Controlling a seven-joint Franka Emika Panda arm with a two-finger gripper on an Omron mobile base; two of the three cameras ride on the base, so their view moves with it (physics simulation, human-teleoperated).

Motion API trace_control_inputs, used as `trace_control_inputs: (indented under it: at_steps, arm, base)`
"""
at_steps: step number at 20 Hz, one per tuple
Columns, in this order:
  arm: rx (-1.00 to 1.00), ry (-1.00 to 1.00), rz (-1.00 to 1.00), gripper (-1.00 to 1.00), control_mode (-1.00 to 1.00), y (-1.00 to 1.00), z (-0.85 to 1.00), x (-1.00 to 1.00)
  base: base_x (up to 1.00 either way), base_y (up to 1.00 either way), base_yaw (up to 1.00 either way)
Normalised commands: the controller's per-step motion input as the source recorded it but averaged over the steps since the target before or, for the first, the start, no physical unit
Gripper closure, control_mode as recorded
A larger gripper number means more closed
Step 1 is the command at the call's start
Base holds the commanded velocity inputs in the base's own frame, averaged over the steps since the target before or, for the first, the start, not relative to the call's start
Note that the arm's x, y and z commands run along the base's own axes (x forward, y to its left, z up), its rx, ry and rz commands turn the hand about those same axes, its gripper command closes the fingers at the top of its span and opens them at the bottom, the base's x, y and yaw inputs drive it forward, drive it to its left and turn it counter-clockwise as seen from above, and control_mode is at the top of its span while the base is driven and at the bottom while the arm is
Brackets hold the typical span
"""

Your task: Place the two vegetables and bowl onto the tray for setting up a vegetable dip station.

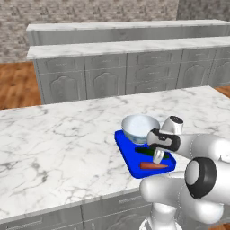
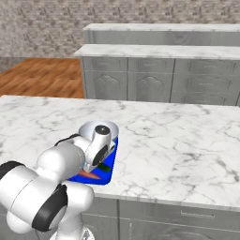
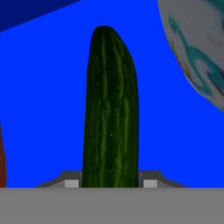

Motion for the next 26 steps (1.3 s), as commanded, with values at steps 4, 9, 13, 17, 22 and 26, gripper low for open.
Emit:
trace_control_inputs:
  at_steps: [4, 9, 13, 17, 22, 26]
  arm:
    - [-0.01, 0.0, 0.0, -1.0, -1.0, 0.02, 0.01, -0.15]
    - [-0.04, 0.0, 0.0, -1.0, -1.0, 0.0, 0.24, -0.18]
    - [-0.04, 0.0, 0.0, -1.0, -1.0, 0.03, 0.35, -0.1]
    - [-0.05, 0.0, 0.0, -1.0, -1.0, 0.01, 0.36, -0.12]
    - [-0.01, 0.01, -0.04, -1.0, -1.0, 0.01, 0.25, -0.21]
    - [0.0, 0.02, -0.1, -1.0, -1.0, 0.08, 0.25, -0.27]
  base:
    - [0.0, 0.0, 0.0]
    - [0.0, 0.0, 0.0]
    - [0.0, 0.0, 0.0]
    - [0.0, 0.0, 0.0]
    - [0.0, 0.0, 0.0]
    - [0.0, 0.0, 0.0]
